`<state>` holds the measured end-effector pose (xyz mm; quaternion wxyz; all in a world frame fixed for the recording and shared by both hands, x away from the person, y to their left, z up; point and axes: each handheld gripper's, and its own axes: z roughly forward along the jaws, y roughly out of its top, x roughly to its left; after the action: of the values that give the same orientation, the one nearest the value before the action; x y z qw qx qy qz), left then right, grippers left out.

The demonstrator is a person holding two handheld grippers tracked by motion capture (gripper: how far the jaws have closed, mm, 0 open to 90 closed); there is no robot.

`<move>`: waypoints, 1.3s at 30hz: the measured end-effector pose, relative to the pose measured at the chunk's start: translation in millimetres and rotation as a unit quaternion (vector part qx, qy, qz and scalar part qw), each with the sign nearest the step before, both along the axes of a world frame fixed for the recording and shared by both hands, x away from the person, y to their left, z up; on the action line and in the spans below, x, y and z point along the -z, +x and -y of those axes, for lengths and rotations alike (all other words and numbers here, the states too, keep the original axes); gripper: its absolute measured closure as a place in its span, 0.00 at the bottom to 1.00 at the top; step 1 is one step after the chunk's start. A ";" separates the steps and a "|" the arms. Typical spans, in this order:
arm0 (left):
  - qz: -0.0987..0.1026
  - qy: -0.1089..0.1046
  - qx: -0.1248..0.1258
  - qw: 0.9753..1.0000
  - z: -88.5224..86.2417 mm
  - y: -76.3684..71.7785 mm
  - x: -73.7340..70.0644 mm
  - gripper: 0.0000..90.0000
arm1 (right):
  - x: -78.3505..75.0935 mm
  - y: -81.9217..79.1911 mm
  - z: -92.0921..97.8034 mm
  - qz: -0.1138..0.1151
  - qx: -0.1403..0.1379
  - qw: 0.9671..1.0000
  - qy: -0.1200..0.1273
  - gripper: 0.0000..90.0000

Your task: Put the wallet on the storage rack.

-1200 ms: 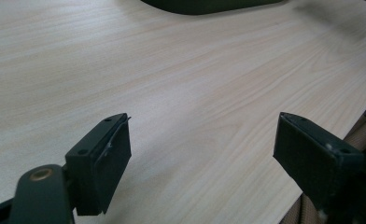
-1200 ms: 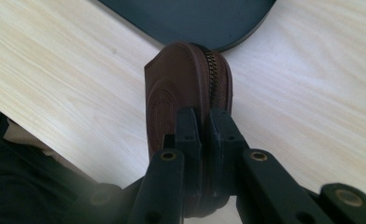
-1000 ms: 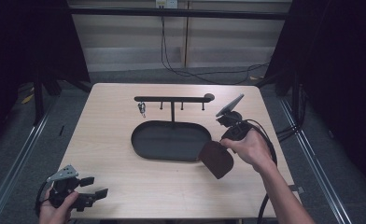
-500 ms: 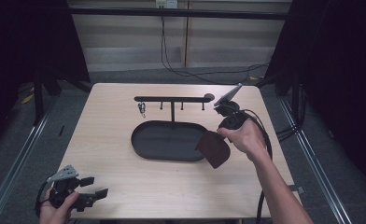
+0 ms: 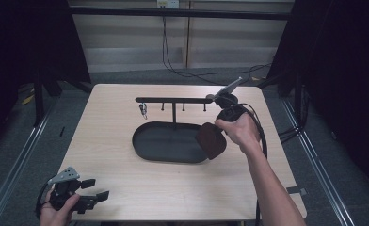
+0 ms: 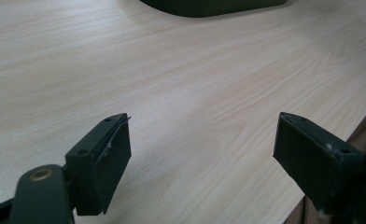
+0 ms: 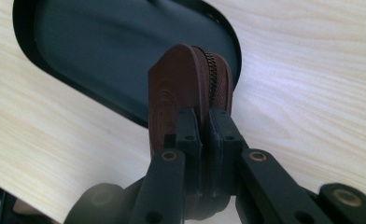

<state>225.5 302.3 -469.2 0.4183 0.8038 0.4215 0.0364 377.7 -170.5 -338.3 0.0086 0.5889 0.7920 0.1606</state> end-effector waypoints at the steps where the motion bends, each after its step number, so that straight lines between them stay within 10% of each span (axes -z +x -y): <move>1: 0.000 0.000 0.000 1.000 0.0 0.0 0.0 0.21 | 0.2 2.2 -0.5 0.002 0.004 1.000 0.001 0.93; 14: 0.000 0.001 0.000 1.000 0.0 0.0 0.1 0.21 | 8.3 17.2 -0.2 0.025 0.046 0.998 0.039 0.93; 39: -0.015 0.019 0.000 1.000 1.9 2.0 2.7 0.21 | 70.2 20.0 4.7 0.031 0.128 0.981 0.144 0.94</move>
<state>227.5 300.4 -471.9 0.3967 0.8118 0.4273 0.0324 397.7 -175.2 -408.5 -0.0312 0.6749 0.6783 0.2890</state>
